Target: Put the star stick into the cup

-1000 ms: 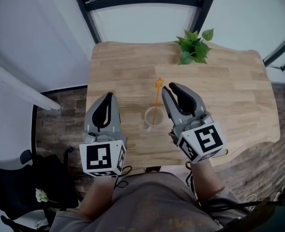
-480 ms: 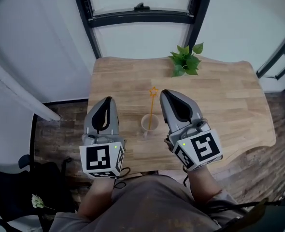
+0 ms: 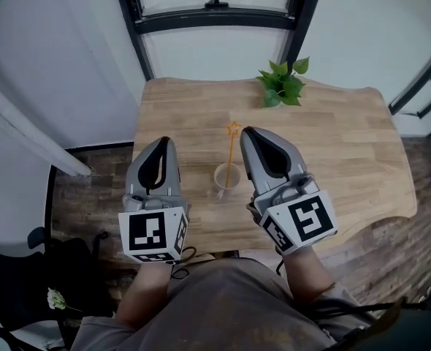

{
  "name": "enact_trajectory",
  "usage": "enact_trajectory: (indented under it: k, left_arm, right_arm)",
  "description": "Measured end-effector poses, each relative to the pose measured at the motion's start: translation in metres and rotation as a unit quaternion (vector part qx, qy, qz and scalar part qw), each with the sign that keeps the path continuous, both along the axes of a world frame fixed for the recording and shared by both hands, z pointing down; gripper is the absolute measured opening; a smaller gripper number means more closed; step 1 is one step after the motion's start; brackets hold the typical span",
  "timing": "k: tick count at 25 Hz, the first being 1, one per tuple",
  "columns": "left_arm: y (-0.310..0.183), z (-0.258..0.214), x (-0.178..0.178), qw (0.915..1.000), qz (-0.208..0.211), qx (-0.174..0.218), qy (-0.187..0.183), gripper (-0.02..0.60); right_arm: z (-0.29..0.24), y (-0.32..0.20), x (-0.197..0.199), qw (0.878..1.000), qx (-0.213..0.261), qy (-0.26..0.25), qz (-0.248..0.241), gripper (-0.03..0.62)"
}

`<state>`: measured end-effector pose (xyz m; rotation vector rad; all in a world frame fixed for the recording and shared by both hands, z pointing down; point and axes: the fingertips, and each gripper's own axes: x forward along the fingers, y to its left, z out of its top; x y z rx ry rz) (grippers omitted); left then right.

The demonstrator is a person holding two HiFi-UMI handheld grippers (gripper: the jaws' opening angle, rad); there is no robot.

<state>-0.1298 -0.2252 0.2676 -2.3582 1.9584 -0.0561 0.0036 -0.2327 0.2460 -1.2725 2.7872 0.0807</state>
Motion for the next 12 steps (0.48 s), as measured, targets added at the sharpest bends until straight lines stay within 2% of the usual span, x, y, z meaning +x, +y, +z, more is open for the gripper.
enact_trajectory:
  k: [12]
  left_arm:
    - [-0.0029, -0.0014, -0.0031, 1.0000, 0.002, 0.002, -0.002, 0.000]
  right_arm:
    - [-0.0007, -0.0013, -0.0028, 1.000, 0.006, 0.007, 0.006, 0.022]
